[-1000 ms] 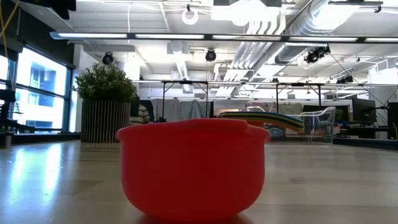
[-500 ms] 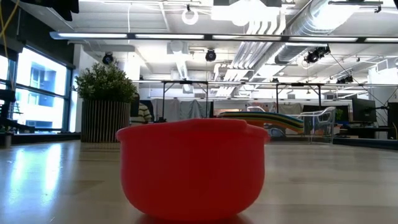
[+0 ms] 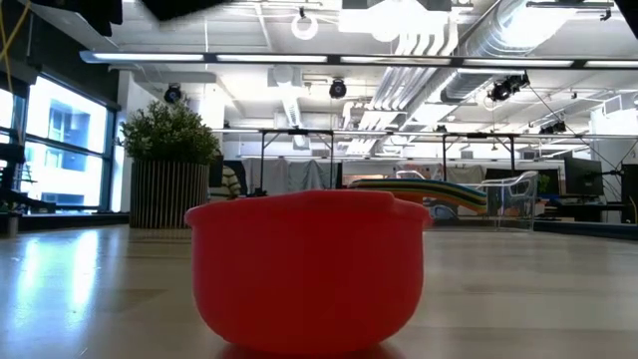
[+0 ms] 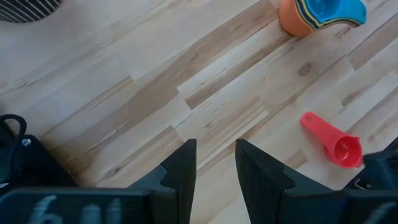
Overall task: Nest measuring cups in basket
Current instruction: Stack the red measuring cup on top of the light blue measuring cup
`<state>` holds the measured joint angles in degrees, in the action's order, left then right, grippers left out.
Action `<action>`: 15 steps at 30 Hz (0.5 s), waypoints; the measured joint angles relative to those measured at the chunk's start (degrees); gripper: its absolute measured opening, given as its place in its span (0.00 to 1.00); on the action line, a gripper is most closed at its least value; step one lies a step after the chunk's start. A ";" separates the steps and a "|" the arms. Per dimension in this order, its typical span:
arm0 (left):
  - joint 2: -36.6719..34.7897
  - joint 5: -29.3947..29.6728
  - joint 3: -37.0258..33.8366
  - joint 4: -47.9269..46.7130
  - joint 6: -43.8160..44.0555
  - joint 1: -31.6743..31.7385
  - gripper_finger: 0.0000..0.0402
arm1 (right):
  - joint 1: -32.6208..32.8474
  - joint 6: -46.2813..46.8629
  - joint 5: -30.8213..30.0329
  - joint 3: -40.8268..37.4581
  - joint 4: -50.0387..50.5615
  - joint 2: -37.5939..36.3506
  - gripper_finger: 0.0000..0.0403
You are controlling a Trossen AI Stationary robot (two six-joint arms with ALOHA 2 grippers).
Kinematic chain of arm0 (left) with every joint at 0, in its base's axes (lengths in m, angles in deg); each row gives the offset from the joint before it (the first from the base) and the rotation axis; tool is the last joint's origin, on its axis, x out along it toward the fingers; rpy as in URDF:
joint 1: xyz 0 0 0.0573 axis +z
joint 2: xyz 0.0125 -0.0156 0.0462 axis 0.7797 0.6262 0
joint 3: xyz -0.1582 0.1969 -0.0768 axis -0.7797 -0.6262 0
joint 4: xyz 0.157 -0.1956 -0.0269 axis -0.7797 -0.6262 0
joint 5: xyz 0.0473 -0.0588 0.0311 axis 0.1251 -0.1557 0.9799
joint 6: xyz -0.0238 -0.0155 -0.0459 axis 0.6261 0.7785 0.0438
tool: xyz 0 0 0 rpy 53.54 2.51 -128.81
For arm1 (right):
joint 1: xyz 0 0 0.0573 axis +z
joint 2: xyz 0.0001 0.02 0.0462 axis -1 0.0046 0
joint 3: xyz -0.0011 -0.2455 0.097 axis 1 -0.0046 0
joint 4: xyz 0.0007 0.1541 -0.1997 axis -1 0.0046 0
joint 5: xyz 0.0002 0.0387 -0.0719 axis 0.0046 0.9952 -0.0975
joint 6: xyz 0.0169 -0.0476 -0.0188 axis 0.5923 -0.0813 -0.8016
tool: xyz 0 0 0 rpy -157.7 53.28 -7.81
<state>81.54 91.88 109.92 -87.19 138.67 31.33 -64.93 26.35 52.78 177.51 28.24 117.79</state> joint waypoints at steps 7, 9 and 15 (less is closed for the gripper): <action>0.00 0.00 0.00 0.01 0.02 0.00 0.26 | 0.55 -1.50 -3.67 0.00 0.44 3.06 0.38; 0.00 0.00 0.00 0.01 0.02 0.00 0.26 | 0.74 -1.53 -4.30 0.00 0.52 3.87 0.38; 0.00 0.00 0.02 0.01 0.02 0.00 0.26 | 0.93 -1.53 -7.02 0.00 0.13 5.82 0.38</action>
<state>81.54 91.88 109.94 -87.18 138.69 31.33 -64.00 24.82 45.75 177.51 28.37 123.61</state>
